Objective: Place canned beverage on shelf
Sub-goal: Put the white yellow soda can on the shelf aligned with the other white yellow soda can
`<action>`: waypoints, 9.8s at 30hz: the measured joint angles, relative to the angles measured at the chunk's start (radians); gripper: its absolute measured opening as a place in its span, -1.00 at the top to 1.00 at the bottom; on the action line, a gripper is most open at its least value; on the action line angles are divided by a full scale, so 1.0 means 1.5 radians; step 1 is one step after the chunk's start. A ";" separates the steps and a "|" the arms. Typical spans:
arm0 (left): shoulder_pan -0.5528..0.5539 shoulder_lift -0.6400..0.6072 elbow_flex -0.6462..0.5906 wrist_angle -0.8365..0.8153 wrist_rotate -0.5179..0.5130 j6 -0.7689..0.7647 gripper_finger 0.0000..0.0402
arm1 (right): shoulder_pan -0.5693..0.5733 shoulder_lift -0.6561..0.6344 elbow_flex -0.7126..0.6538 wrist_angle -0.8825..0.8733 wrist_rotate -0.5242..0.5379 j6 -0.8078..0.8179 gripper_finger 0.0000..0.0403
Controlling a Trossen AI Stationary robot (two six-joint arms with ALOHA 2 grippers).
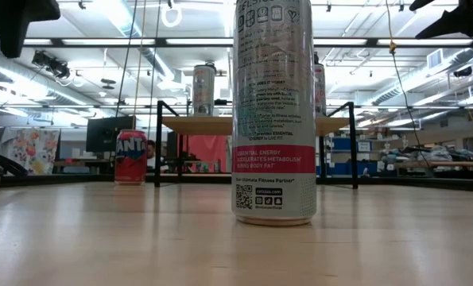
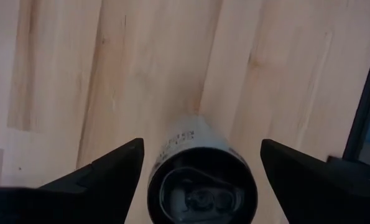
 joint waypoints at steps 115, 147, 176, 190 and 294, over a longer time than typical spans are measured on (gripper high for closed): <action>0.335 0.027 0.190 -0.088 0.052 -0.079 -0.26 | 0.000 0.000 0.000 0.000 0.019 -0.021 -0.75; 0.691 0.070 0.362 -0.127 0.124 0.049 -0.26 | 0.000 0.000 0.000 -0.006 0.019 -0.042 -0.75; 0.804 0.260 0.639 -0.267 0.081 0.136 -0.26 | 0.000 0.000 -0.072 0.040 0.019 -0.070 -0.75; 0.833 0.303 0.641 -0.231 0.085 0.162 -0.26 | 0.000 0.000 -0.067 0.040 0.018 -0.084 -0.75; 0.823 0.316 0.777 -0.286 0.112 0.176 -0.78 | 0.000 0.000 -0.067 0.030 -0.007 -0.085 -0.75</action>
